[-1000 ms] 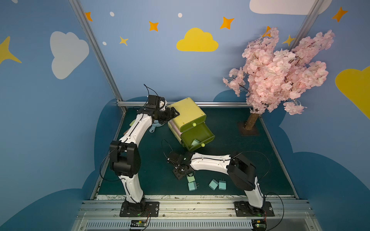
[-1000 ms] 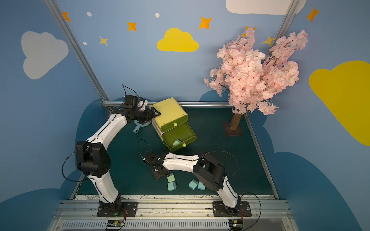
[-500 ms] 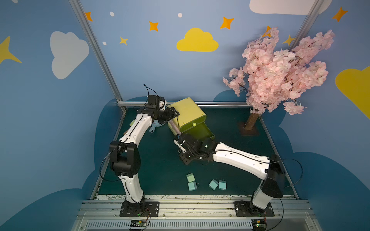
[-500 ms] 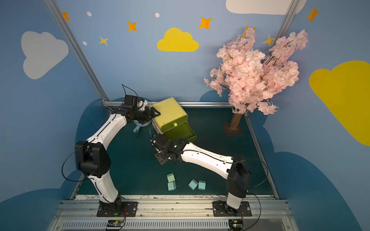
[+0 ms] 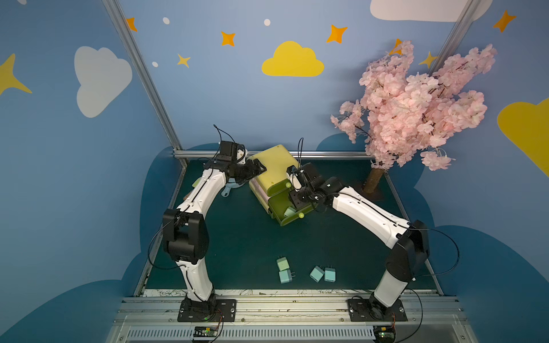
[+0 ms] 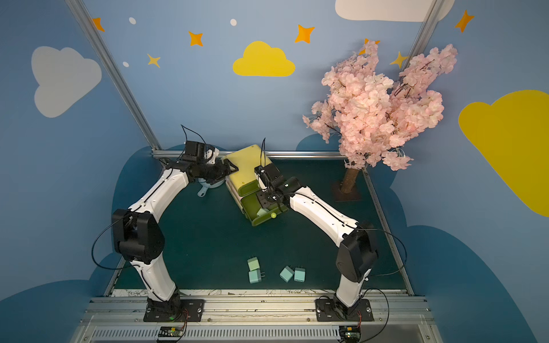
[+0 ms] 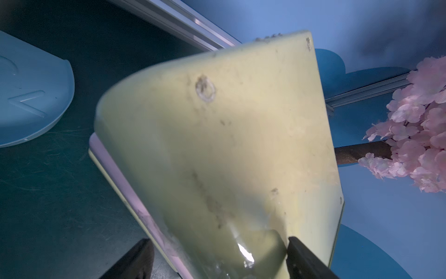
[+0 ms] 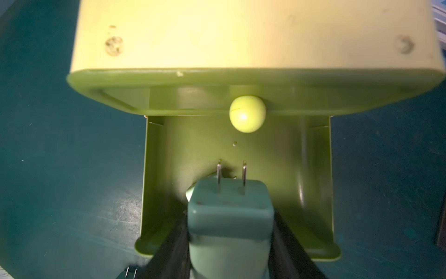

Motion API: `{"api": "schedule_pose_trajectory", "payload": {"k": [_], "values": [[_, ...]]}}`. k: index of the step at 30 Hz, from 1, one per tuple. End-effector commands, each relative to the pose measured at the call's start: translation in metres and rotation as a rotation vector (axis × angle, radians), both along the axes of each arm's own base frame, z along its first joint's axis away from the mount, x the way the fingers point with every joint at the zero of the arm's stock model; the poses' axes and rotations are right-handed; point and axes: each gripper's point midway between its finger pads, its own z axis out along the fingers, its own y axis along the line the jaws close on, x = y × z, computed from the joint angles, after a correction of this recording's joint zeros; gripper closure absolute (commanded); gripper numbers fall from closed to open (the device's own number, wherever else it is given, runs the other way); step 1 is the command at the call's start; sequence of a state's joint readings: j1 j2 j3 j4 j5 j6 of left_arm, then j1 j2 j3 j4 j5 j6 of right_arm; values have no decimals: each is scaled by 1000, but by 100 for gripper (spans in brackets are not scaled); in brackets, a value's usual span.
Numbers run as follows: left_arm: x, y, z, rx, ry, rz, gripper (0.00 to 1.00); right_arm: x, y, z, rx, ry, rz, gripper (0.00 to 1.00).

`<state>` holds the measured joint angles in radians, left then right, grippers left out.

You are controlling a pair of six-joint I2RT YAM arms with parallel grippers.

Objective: Place the plugs into the drawer by color
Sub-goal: Place the plug in the drawer.

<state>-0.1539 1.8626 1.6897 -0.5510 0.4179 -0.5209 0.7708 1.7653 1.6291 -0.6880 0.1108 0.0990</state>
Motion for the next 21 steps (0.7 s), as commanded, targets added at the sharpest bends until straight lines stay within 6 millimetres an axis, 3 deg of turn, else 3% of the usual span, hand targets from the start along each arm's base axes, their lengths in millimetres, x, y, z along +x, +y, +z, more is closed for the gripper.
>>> {"api": "schedule_pose_trajectory", "payload": {"k": [1,13,16,21], "values": [[-5,2,-25,38,64,4,13,2,13,11,38,-17,42,85],[-6,2,-26,42,68,1,13,-10,21,-24,2,88,91,85],[-7,1,-26,42,69,0,13,-11,14,-39,-65,117,87,82],[-6,2,-28,42,73,1,13,-2,-15,-59,-263,121,32,82]]}}
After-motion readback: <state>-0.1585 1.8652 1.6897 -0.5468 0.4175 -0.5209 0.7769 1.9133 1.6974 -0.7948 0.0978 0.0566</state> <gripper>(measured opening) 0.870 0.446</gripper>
